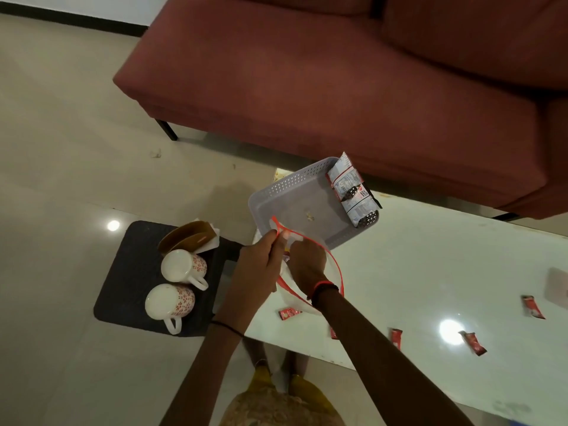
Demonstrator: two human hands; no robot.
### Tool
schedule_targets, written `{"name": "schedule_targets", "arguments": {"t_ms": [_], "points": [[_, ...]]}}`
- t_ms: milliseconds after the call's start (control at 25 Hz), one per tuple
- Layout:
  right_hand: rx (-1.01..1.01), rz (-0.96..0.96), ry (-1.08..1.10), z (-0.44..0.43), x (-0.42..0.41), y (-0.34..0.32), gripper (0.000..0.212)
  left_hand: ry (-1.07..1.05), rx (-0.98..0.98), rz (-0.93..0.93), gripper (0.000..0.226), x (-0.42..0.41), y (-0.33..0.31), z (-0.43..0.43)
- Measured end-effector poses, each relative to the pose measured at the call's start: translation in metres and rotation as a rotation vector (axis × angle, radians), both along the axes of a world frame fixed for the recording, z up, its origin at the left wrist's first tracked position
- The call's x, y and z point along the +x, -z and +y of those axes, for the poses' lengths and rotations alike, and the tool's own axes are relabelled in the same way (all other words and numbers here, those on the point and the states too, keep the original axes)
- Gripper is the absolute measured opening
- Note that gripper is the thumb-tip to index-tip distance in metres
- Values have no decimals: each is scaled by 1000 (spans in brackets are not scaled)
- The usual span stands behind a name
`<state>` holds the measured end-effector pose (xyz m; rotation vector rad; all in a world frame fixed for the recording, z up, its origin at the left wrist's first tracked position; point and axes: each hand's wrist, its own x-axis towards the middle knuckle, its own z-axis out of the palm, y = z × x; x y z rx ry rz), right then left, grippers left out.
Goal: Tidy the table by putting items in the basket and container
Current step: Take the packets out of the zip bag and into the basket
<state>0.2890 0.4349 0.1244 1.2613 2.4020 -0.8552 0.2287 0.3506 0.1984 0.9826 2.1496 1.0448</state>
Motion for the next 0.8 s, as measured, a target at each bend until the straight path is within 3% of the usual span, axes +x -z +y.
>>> {"name": "schedule_targets", "arguments": {"t_ms": [120, 400, 600, 800], "points": [[144, 32, -62, -8, 5, -22, 23, -40, -52, 22, 25, -13, 6, 2], [180, 106, -72, -15, 34, -94, 16, -111, -158, 20, 30, -42, 6, 5], [-59, 261, 180, 12, 59, -136, 31, -145, -169, -72, 26, -66, -3, 0], [-504, 819, 548, 44, 77, -133, 51, -231, -111, -189, 31, -79, -7, 0]]}}
